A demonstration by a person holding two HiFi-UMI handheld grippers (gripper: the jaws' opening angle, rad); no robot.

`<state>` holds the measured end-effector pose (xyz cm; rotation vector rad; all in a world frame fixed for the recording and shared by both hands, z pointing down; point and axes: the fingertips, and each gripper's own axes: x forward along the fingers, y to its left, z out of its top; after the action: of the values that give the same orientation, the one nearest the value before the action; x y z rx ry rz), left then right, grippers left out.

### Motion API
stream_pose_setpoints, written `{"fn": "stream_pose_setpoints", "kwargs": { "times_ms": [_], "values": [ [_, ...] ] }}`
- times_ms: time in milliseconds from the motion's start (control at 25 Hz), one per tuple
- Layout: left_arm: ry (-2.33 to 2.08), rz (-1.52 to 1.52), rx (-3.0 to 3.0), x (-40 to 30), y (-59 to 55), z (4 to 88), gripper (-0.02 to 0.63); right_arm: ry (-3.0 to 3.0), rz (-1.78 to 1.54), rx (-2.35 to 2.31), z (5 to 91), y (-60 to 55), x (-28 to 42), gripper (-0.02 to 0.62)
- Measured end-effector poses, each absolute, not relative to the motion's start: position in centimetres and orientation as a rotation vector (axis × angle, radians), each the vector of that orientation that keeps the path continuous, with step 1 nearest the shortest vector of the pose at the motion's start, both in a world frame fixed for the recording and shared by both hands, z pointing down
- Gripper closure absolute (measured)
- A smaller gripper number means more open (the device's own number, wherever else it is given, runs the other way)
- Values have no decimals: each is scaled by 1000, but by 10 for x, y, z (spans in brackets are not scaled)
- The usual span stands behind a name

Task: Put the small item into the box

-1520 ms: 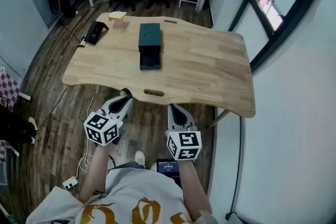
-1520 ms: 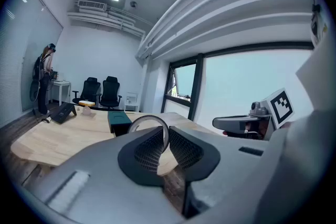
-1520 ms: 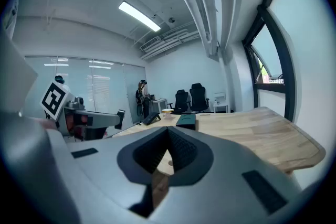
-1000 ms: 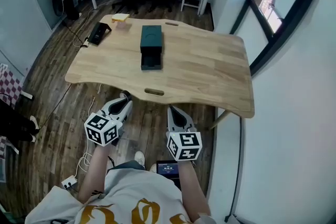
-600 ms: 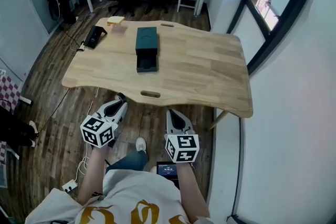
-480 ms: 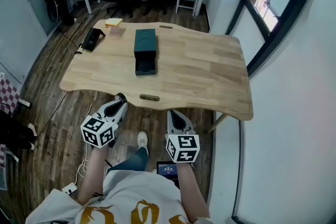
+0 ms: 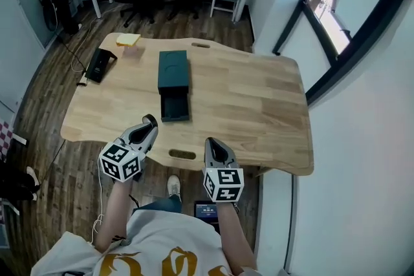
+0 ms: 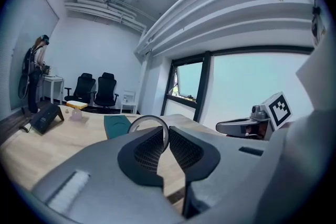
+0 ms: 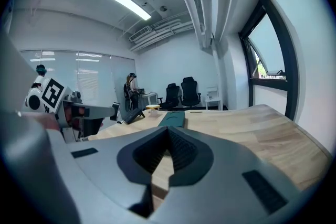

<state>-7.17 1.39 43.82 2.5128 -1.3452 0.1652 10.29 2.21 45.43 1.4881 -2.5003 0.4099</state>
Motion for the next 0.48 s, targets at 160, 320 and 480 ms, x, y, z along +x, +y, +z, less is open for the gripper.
{"fn": "stream_pose_setpoints", "kwargs": {
  "times_ms": [160, 320, 480],
  "values": [
    [-1307, 145, 2513, -91, -56, 439, 569, -2468, 420, 1502, 457, -46, 82, 591],
    [-1255, 160, 2527, -101, -110, 448, 569, -2441, 418, 1515, 466, -96, 64, 591],
    [-1209, 178, 2531, -104, -143, 462, 569, -2414, 433, 1546, 477, -123, 57, 591]
  ]
}}
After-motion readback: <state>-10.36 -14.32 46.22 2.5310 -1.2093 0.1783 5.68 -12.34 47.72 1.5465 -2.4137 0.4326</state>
